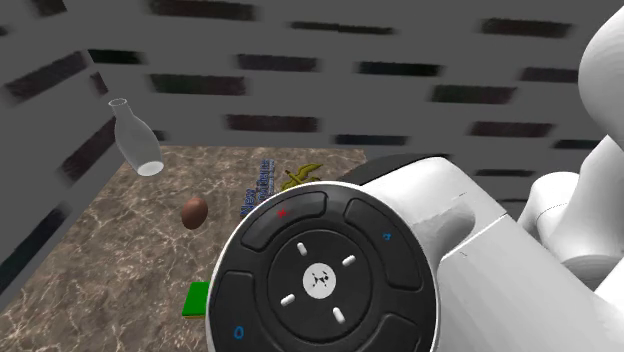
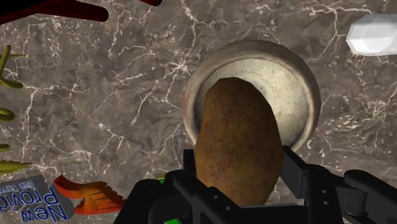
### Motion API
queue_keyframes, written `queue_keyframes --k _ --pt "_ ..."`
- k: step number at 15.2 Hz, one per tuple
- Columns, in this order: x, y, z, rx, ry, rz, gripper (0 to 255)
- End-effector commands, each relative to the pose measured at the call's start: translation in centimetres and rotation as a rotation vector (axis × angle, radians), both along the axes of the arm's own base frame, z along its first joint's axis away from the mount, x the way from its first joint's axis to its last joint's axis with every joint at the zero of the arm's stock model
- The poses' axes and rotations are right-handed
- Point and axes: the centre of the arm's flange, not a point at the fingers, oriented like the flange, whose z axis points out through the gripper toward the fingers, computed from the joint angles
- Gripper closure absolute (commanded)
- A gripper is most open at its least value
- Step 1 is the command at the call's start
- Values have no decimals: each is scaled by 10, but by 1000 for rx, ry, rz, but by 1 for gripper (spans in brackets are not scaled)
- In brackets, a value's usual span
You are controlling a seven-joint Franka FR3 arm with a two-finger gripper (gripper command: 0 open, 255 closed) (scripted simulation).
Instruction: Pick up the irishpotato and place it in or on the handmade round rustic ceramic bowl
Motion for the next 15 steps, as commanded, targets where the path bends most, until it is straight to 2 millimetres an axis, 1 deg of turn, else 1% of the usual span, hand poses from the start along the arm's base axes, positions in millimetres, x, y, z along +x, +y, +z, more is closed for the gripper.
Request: queue_keyframes --k 1,10,15 --pt "-1 1 -10 0 0 0 255" --pt "-1 1 -59 0 0 0 255" --pt "-1 1 -59 0 0 0 255"
